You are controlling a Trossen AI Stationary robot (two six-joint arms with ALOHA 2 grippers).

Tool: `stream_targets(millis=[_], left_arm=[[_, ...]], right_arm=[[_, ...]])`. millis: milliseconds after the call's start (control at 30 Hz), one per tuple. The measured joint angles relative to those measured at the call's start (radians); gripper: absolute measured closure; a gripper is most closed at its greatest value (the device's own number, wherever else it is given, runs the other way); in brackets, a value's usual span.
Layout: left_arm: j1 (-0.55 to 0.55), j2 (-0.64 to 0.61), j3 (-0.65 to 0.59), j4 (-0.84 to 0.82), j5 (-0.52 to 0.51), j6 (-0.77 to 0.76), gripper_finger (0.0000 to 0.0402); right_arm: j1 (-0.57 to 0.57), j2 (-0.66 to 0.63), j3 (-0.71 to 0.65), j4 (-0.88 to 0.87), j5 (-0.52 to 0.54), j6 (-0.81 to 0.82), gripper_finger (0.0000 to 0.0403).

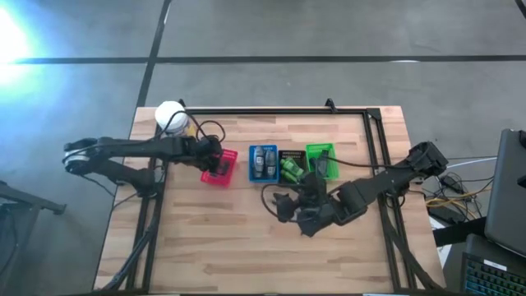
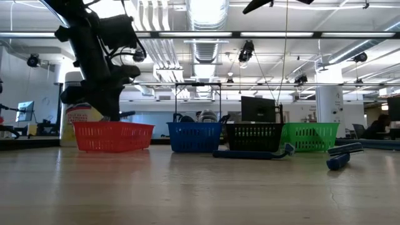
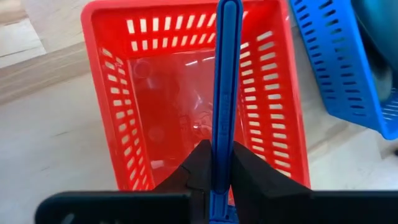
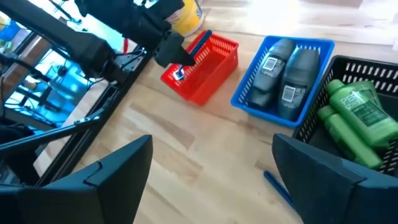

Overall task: Pick & Place Travel size toiletries
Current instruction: Put the blue razor into the red basket

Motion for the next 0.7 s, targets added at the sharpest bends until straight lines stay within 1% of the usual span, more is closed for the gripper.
stream_targets(millis=[233,333,500,700], left_arm=[[0.002,0.029,0.001,0.033,-0.058,-0.056,0.0359],[0.001,0.057,0.001,0.066,-0.060,-0.075,0.0359],[-0.005,0.114,0.001,0.069,-0.059,-0.109,0.0358],[-0.021,0.138,0.010,0.075,-0.055,-0.143,0.0358]], right_arm=[[0.001,0.000,-0.001,0.000,0.000,-0.003,0.0091],[0.000,0.000,-0.005,0.000,0.000,-0.002,0.0095],[0.004,0.000,-0.007,-0.002,-0.001,-0.006,0.0102],[0.019,0.000,-0.009,-0.041,-0.002,0.017,0.0110]])
